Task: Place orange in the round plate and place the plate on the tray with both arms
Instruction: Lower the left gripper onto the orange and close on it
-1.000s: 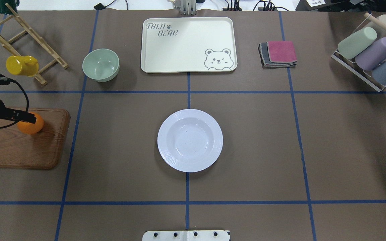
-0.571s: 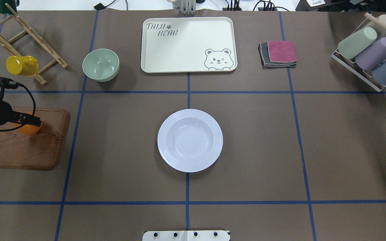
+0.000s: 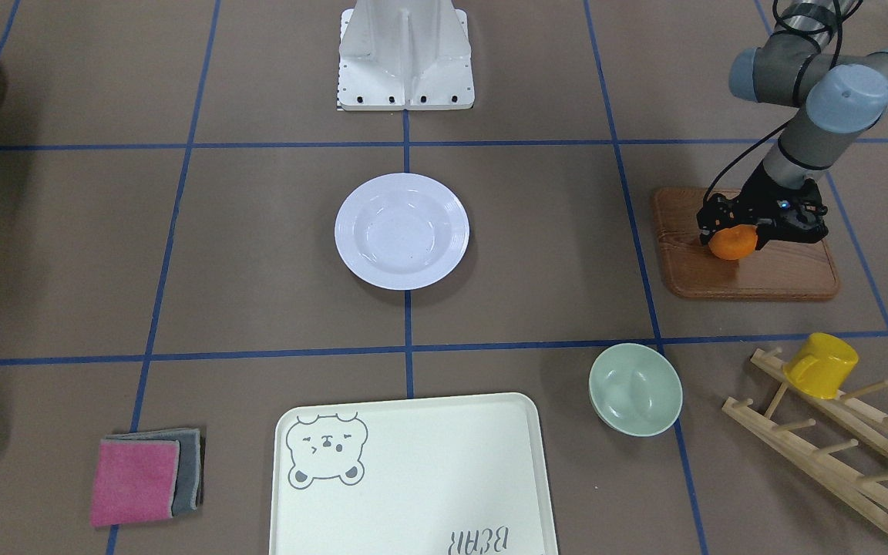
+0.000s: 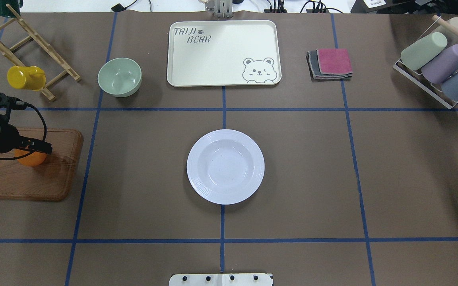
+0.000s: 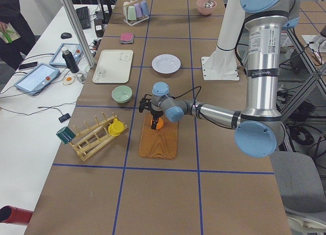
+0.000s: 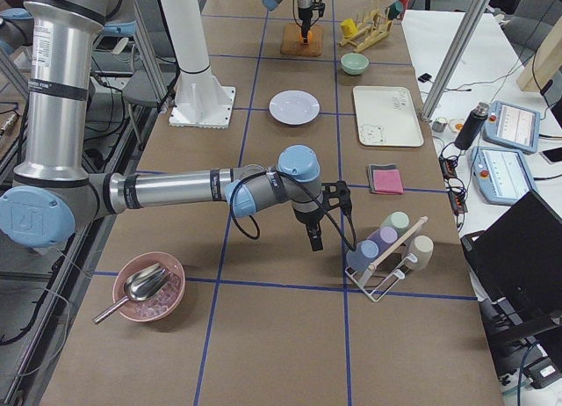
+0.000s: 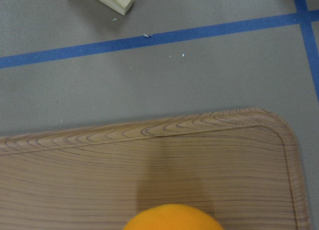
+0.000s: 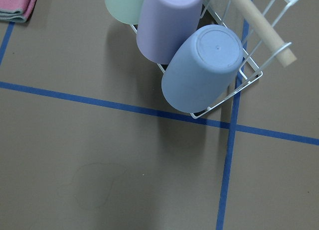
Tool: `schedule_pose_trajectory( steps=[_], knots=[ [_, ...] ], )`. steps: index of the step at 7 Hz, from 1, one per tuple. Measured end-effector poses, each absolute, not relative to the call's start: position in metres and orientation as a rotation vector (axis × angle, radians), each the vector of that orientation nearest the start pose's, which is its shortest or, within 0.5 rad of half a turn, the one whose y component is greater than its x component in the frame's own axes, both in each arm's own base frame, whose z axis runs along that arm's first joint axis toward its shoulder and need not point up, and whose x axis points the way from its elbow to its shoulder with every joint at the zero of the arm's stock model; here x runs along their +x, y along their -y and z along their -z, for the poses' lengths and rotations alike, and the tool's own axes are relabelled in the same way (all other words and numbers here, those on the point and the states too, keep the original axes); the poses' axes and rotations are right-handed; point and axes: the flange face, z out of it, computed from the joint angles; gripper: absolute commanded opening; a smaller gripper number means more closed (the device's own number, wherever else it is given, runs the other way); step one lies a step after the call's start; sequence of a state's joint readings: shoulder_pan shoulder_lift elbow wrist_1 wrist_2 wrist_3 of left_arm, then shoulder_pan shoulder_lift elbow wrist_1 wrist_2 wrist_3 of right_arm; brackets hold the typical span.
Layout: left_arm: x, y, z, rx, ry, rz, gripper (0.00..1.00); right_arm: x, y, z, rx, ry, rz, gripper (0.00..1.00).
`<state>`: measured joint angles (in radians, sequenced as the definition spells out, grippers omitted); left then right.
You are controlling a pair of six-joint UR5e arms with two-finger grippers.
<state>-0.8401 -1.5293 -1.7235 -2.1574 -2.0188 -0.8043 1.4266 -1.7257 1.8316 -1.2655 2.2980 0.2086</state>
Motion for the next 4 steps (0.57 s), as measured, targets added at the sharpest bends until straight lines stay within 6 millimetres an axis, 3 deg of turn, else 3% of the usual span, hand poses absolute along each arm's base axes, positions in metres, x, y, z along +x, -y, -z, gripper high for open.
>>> schedule_pose_trajectory(
  steps=[1,2,3,4],
  knots=[
    [0.268,0.435,-0.545,0.201,-0.788,-0.089,0.00,0.002,0.450,-0.569,0.261,0.774,0.089,1.00],
    [0.263,0.431,-0.530,0.212,-0.806,-0.094,0.00,0.002,0.450,-0.569,0.265,0.776,0.090,1.00],
    [0.257,0.427,-0.498,0.211,-0.829,-0.098,0.00,0.002,0.450,-0.568,0.271,0.777,0.089,1.00],
    [0.257,0.431,-0.451,0.191,-0.831,-0.085,0.00,0.002,0.450,-0.568,0.273,0.778,0.089,1.00]
  ],
)
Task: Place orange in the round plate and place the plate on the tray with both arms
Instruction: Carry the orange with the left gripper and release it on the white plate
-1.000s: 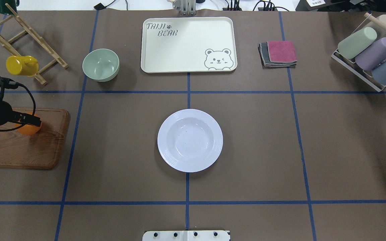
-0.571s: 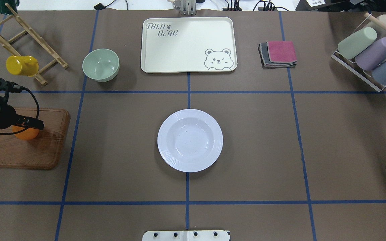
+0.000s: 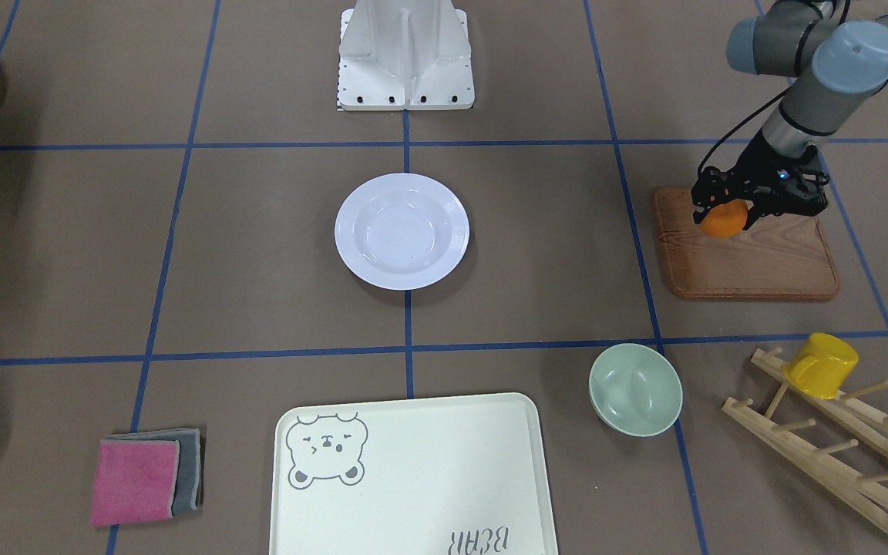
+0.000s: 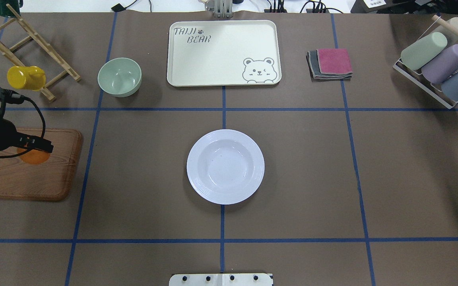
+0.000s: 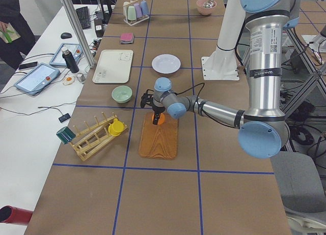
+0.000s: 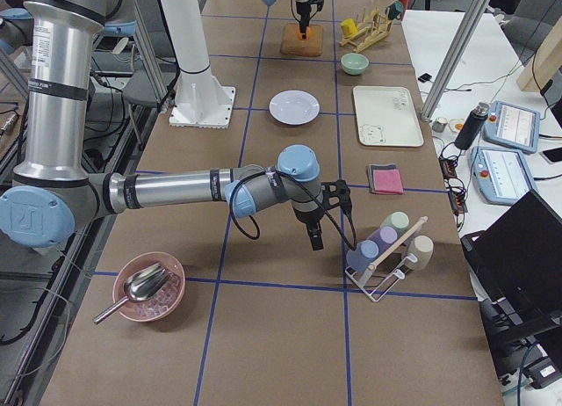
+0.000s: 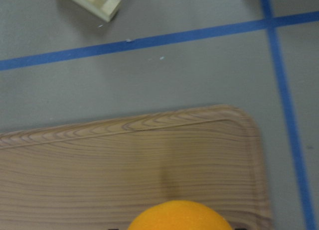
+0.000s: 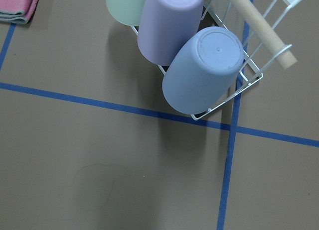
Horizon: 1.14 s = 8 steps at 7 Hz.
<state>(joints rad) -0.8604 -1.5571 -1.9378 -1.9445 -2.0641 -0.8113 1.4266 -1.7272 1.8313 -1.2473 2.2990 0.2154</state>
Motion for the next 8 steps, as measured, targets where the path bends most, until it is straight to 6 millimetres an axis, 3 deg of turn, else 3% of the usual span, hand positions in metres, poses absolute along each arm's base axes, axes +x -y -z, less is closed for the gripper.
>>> schedule_pose_trajectory(
  steps=[1,2,3,5,6,7,8],
  knots=[
    [0.272,0.448,-0.393,0.166,-0.824,-0.055,0.00,0.002,0.450,-0.568,0.274,0.780,0.088,1.00],
    [0.303,0.464,-0.329,0.138,-0.817,-0.019,0.00,0.002,0.450,-0.567,0.274,0.783,0.088,1.00],
    [0.345,0.472,-0.273,0.108,-0.823,0.010,0.00,0.002,0.450,-0.567,0.273,0.785,0.087,1.00],
    [0.450,0.479,-0.183,0.063,-0.847,0.081,0.00,0.002,0.450,-0.567,0.273,0.788,0.086,1.00],
    [0.504,0.477,-0.153,0.056,-0.853,0.108,0.00,0.002,0.450,-0.566,0.272,0.789,0.085,1.00],
    [0.560,0.471,-0.144,0.068,-0.869,0.119,0.00,0.002,0.450,-0.566,0.271,0.790,0.083,1.00],
    [0.605,0.459,-0.152,0.088,-0.885,0.114,0.06,0.001,0.451,-0.567,0.270,0.790,0.081,1.00]
  ],
)
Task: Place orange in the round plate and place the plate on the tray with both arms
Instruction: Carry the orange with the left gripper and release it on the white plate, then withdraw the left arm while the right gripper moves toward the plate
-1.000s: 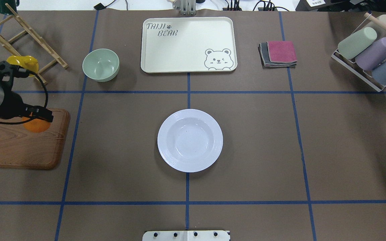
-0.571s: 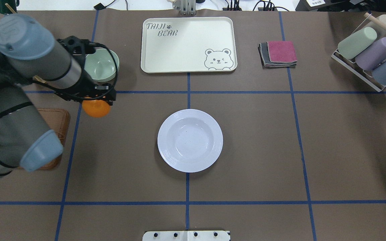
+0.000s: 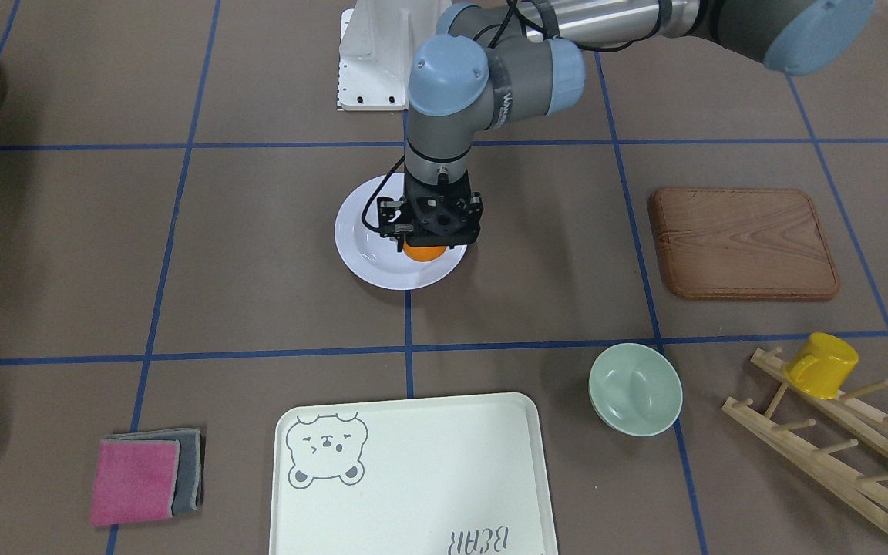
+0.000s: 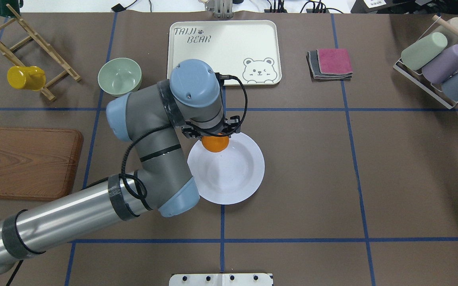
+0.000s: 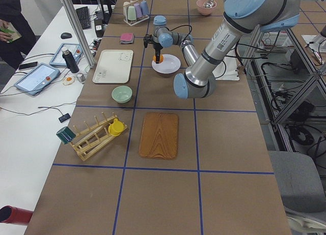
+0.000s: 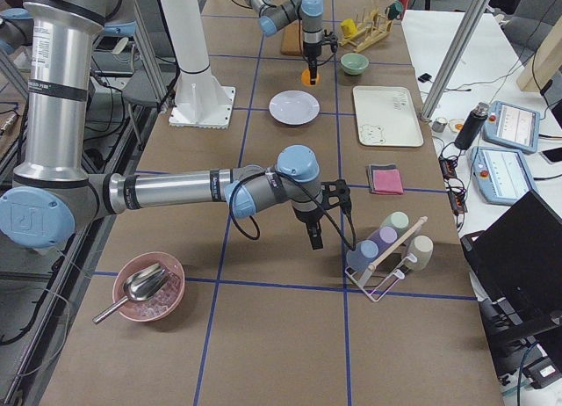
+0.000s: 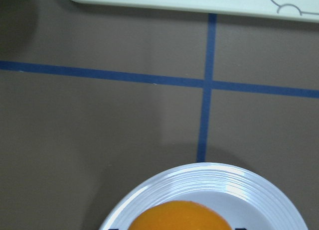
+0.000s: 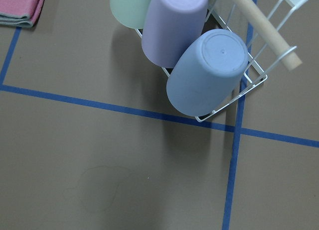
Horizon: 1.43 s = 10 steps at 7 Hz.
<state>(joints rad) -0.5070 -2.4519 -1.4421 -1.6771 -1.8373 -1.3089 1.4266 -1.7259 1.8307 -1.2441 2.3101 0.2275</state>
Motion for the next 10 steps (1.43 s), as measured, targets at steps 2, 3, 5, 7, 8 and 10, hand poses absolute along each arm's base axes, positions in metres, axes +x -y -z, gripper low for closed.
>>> schedule_pose_trajectory(
  steps=[2,3,5,7,8,10],
  knots=[
    [0.647,0.434,-0.165,0.100,-0.893,0.091,0.96,0.001,0.451,-0.567,0.268,0.791,0.079,1.00],
    [0.652,0.427,-0.166,0.101,-0.898,0.082,0.99,0.001,0.451,-0.567,0.267,0.791,0.078,1.00],
    [0.651,0.424,-0.163,0.108,-0.907,0.075,0.99,0.001,0.451,-0.567,0.268,0.793,0.079,1.00],
    [0.593,0.436,-0.132,0.161,-0.942,0.075,0.99,-0.002,0.452,-0.555,0.270,0.838,0.077,1.00],
    [0.541,0.446,-0.134,0.213,-0.913,0.041,0.99,-0.007,0.453,-0.538,0.270,0.890,0.046,1.00],
    [0.421,0.479,-0.189,0.314,-0.802,-0.076,0.99,-0.045,0.448,-0.489,0.245,1.028,-0.087,1.00]
  ],
)
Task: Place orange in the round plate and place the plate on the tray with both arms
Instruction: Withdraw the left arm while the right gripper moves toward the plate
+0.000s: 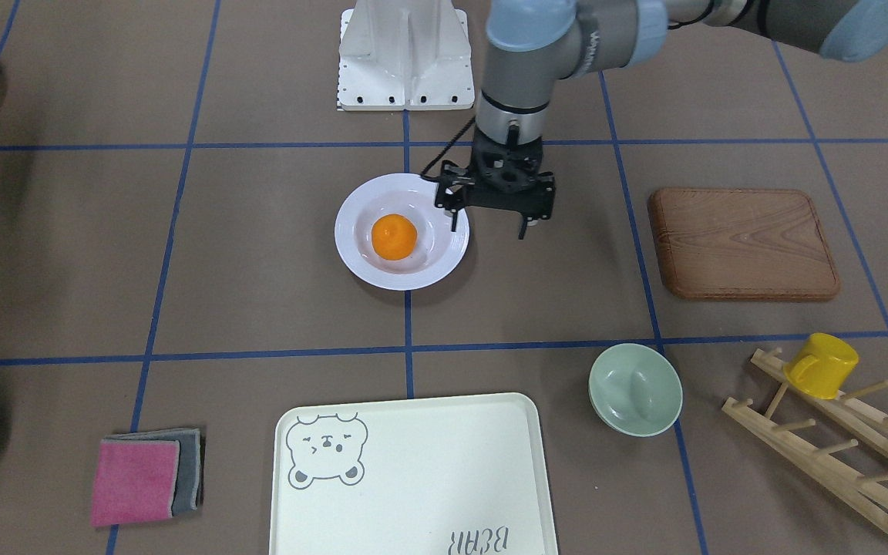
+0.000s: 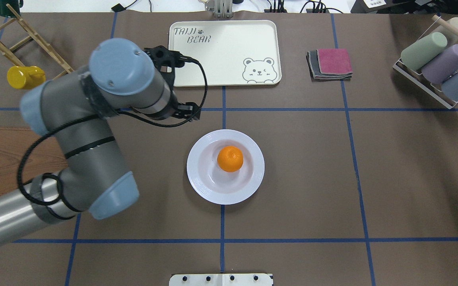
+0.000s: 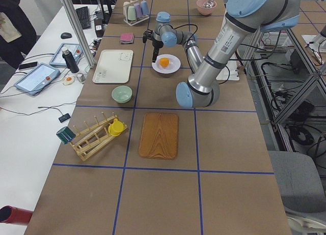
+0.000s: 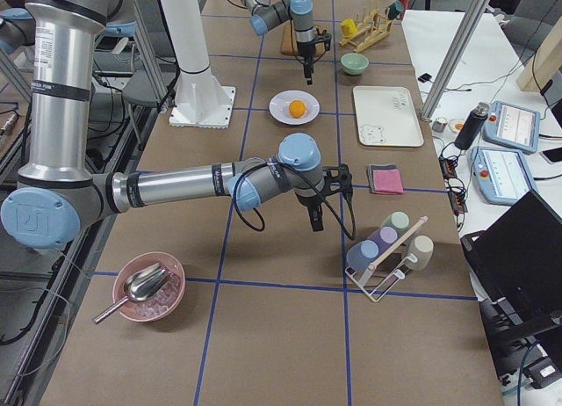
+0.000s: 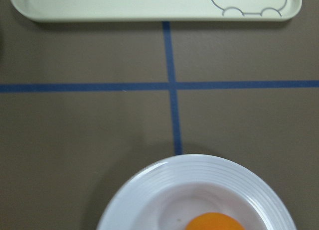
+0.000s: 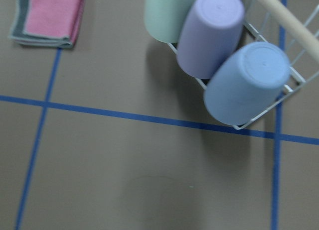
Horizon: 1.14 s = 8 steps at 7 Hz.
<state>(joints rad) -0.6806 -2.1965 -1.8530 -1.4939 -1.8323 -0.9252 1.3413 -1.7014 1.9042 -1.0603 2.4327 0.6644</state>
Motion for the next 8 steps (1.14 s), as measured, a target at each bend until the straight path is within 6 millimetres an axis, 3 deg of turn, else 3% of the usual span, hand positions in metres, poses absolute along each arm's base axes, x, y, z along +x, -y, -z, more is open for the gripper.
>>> schedule_pose_trajectory(
  steps=[2,3,4,5,6,7,8],
  knots=[
    [0.284,0.528,-0.279,0.325,-0.721,-0.239,0.99,-0.117,0.435,-0.434,0.210,1.152,-0.276,1.00],
    [0.206,0.544,-0.331,0.327,-0.683,-0.305,0.99,-0.158,0.419,-0.402,0.194,1.199,-0.376,1.00],
    [0.134,0.549,-0.381,0.319,-0.654,-0.335,0.99,-0.194,0.399,-0.375,0.181,1.240,-0.458,1.00],
    [0.070,0.538,-0.430,0.300,-0.641,-0.350,0.99,-0.226,0.377,-0.352,0.167,1.279,-0.532,1.00],
    [0.022,0.518,-0.477,0.278,-0.635,-0.362,0.99,-0.261,0.353,-0.336,0.163,1.308,-0.597,1.00],
    [-0.010,0.501,-0.510,0.261,-0.632,-0.346,0.99,-0.297,0.329,-0.327,0.177,1.329,-0.650,0.99],
    [-0.029,0.494,-0.527,0.249,-0.633,-0.308,0.99,-0.330,0.301,-0.318,0.188,1.369,-0.708,0.97]
  ],
)
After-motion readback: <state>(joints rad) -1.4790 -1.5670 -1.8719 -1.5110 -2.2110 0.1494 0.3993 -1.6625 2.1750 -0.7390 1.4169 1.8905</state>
